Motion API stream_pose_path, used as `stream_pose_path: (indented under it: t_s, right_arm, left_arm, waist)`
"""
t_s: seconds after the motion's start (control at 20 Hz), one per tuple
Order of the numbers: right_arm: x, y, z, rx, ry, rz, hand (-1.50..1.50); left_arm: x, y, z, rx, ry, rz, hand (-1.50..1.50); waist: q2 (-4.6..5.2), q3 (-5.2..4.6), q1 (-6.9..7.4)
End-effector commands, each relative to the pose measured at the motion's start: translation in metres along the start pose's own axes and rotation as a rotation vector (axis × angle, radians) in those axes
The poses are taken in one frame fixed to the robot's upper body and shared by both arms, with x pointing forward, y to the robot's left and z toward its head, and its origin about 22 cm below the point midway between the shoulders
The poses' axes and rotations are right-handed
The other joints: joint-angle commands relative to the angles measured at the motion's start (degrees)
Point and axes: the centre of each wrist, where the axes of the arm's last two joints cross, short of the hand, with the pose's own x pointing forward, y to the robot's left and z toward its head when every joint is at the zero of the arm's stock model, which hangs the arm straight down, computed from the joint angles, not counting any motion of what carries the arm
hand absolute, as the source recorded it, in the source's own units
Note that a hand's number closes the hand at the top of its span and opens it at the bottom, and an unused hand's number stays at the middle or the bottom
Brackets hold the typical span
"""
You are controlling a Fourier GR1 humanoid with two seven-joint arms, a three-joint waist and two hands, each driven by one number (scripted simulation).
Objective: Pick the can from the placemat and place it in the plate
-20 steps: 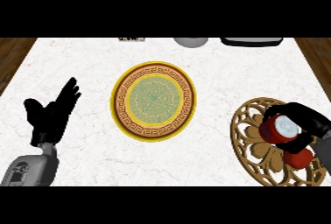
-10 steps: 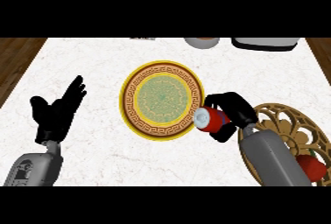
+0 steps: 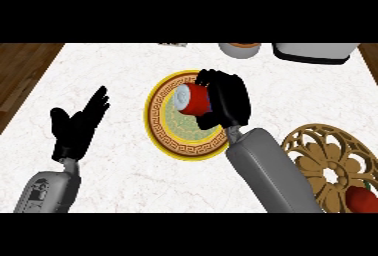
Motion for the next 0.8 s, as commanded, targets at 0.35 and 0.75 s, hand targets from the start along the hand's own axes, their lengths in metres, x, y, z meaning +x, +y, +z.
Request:
stream_pose_path:
  t_s: [0.35,0.75]
  right_arm:
    - [0.073,-0.004,-0.008,-0.339,0.368,-0.037,1.5]
    - [0.077,0.009,-0.015,-0.39,0.499,-0.029,1.5]
  left_arm:
    - [0.015,-0.01,-0.009,-0.031,-0.032,-0.017,0.0]
    - [0.0,-0.004,-0.004,0.015,-0.024,0.006,0.0]
  waist:
    - [1.1,0.28,1.46]
    - [1.43,0.39,-0.99]
